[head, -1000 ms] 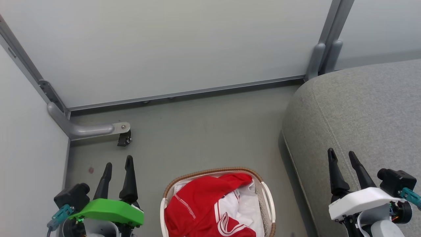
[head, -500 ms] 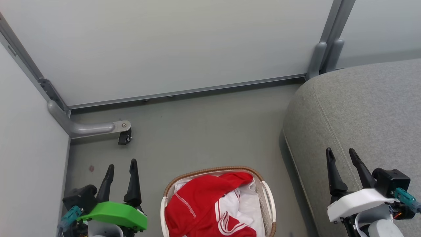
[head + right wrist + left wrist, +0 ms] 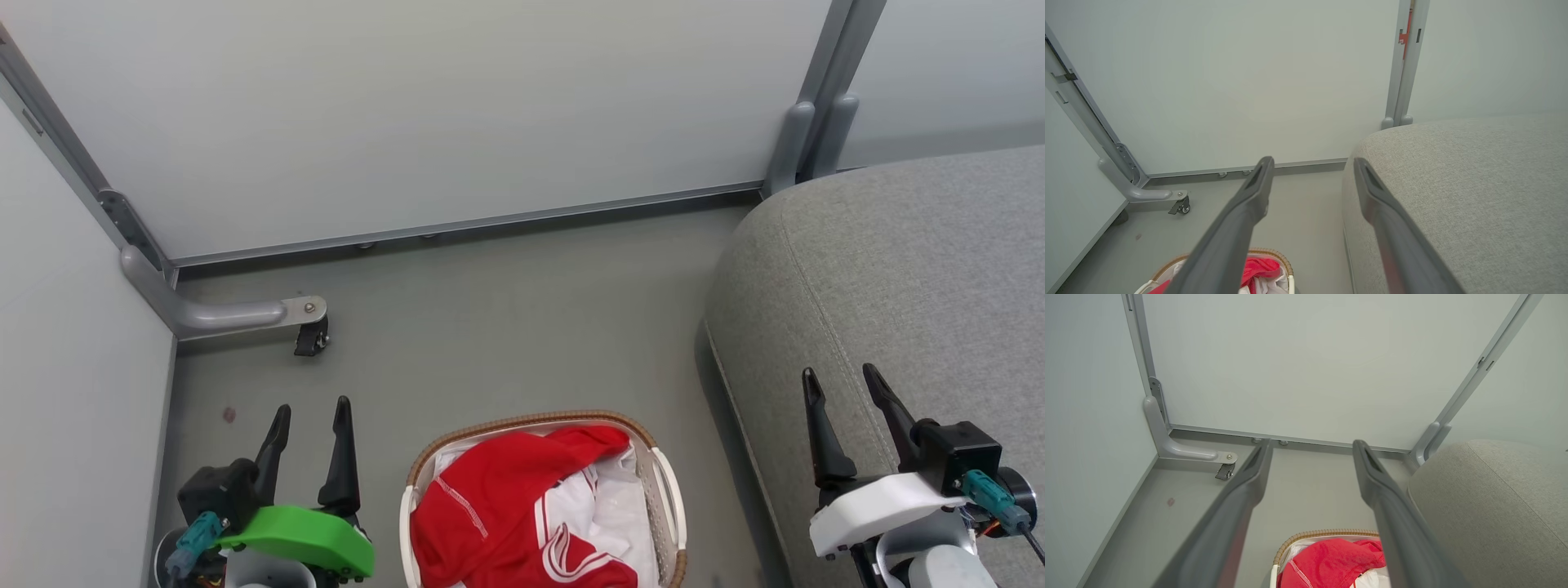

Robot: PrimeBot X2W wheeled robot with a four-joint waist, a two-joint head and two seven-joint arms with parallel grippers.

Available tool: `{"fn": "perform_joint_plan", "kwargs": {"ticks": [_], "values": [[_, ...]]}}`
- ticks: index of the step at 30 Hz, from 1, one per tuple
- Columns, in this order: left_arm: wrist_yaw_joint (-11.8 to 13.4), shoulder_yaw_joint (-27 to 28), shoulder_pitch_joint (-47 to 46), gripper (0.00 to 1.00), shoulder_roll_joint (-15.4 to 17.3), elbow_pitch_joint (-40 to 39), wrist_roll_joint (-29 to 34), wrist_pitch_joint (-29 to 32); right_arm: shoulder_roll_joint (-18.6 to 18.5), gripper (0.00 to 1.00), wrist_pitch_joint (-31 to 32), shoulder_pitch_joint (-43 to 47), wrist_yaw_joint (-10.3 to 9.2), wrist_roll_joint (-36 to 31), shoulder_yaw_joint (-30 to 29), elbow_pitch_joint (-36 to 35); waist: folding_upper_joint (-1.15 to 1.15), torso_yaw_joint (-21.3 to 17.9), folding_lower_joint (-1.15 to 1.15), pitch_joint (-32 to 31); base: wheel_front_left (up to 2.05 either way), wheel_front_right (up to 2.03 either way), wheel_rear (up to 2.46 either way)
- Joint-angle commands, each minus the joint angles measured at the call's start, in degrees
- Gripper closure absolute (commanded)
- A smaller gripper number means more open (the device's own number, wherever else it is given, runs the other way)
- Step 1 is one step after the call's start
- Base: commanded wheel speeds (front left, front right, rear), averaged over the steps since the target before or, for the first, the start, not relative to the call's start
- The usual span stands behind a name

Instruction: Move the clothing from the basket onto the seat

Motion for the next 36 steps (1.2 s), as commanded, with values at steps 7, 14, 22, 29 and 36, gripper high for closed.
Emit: {"fn": "perform_joint_plan", "kwargs": {"ticks": [7,14,22,29,36], "values": [[-0.22,-0.31,0.06,0.0,0.47,0.57,3.42,-1.15,-0.38,0.0,-1.23,0.94,0.02,-4.13,-0.16,-0.53,0.0,0.07,0.0,-0.05,0.0,0.0,0.0],[-0.28,-0.7,0.15,0.0,0.49,0.95,5.95,-1.92,-0.41,0.0,-1.95,1.19,0.02,-6.86,-0.5,-0.65,0.0,0.15,0.0,-0.09,0.0,0.0,0.0],[-0.36,-0.76,0.48,0.0,0.51,0.99,7.74,-2.29,-0.43,0.0,-2.45,1.36,0.01,-8.53,-0.7,-0.86,0.0,0.27,0.0,-0.04,0.0,0.0,0.0],[-0.36,-0.64,0.41,0.0,0.5,1.19,7.78,-2.24,-0.43,0.0,-2.45,1.25,0.01,-8.02,-0.77,-0.72,0.0,0.35,0.0,0.11,0.0,0.0,0.0],[-0.5,-0.61,0.36,0.0,0.49,0.98,7.84,-2.24,-0.44,0.0,-2.45,1.05,0.01,-7.8,-0.78,-0.92,0.0,0.3,0.0,0.32,0.0,0.0,0.0]]}}
